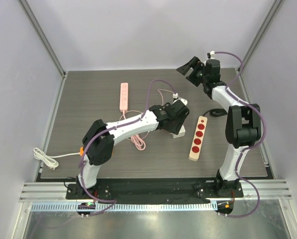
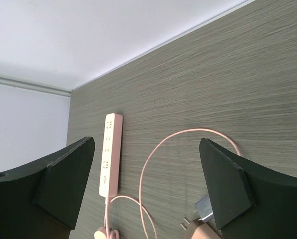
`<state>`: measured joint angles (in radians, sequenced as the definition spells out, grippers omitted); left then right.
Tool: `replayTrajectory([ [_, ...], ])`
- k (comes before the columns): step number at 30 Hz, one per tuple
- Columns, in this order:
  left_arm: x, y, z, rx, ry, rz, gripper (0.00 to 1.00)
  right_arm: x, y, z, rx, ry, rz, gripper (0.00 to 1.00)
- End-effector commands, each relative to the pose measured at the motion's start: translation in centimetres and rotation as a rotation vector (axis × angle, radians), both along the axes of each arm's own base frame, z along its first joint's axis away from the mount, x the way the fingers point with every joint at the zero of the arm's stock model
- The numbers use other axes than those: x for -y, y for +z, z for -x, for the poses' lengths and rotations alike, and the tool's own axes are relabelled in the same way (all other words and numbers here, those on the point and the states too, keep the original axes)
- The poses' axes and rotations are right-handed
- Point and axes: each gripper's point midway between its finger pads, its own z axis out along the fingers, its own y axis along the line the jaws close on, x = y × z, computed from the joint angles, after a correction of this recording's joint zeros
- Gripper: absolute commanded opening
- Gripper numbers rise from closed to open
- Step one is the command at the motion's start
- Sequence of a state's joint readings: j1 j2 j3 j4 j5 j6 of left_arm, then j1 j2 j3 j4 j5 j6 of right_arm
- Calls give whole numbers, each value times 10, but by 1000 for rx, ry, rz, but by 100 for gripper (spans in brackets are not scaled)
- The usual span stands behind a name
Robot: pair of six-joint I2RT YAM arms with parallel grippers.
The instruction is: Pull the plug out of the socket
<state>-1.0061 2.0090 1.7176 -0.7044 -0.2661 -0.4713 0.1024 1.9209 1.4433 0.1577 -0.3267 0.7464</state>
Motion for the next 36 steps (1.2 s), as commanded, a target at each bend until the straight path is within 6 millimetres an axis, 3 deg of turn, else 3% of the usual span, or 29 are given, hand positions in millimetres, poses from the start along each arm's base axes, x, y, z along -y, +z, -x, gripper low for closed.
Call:
replayTrajectory([
  [1, 6, 0, 2, 30, 25, 6, 0, -12, 37, 0, 100, 36, -42, 93],
  [5, 5, -6, 4, 41, 37, -14, 0, -11, 39, 1, 103, 34, -44, 93],
  [8, -10, 8, 1, 159, 112, -64, 0, -11, 39, 1, 102, 36, -43, 93],
  [9, -14, 21, 1, 197, 139, -58, 0, -10, 39, 1, 101, 36, -45, 93],
  [11, -33, 33, -6, 272, 256, -72, 0, -10, 39, 1, 100, 35, -46, 93],
  [14, -39, 46, -8, 308, 302, -42, 0, -11, 39, 1, 100, 38, -51, 93],
  [19, -40, 33, -1, 251, 337, -60, 0, -11, 38, 0, 97, 40, -58, 93],
  [24, -34, 1, 7, 174, 333, -94, 0, -12, 38, 1, 97, 46, -65, 93],
  [34, -26, -10, 14, 125, 313, -52, 0, -14, 38, 2, 95, 53, -67, 93],
  [36, -23, -14, 15, 111, 305, -50, 4, -13, 38, 2, 94, 53, -68, 93],
])
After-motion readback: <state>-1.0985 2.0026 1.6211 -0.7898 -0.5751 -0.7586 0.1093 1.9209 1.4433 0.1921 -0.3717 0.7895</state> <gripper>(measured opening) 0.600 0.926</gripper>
